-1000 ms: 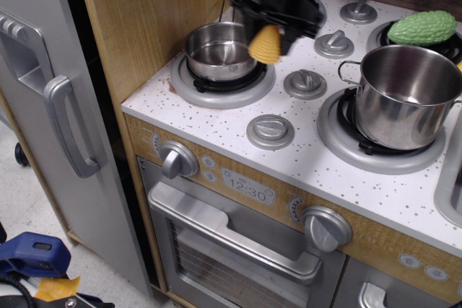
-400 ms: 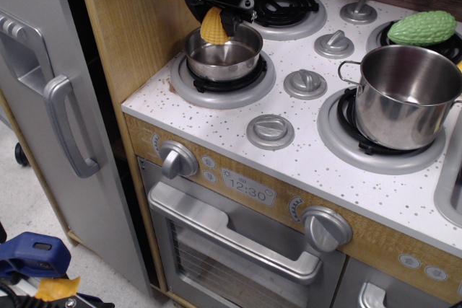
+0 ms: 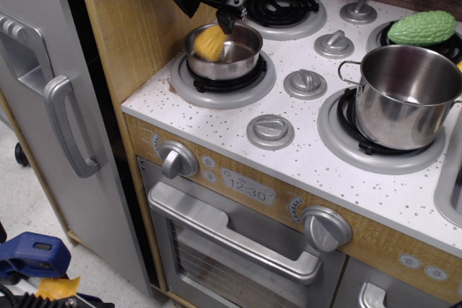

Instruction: Put corn in pan which is on stove

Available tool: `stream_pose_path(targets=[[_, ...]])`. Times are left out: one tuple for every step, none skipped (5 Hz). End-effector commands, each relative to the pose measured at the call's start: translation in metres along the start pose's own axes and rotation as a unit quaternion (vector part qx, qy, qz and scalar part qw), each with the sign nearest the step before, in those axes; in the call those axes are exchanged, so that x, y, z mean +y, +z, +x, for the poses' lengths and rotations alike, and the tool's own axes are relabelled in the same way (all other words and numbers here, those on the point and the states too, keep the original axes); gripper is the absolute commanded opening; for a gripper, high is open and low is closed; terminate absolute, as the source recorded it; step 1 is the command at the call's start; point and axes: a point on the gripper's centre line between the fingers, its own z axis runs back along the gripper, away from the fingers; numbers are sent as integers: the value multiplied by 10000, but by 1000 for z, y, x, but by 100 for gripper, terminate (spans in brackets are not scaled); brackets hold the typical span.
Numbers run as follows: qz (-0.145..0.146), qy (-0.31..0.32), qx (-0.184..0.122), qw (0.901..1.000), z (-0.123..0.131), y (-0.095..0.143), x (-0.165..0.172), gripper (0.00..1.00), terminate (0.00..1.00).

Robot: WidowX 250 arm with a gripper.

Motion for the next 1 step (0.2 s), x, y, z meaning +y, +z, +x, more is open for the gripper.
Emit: stream_pose_path(targets=[[64, -22, -165, 9998, 9, 8, 6, 100, 100]])
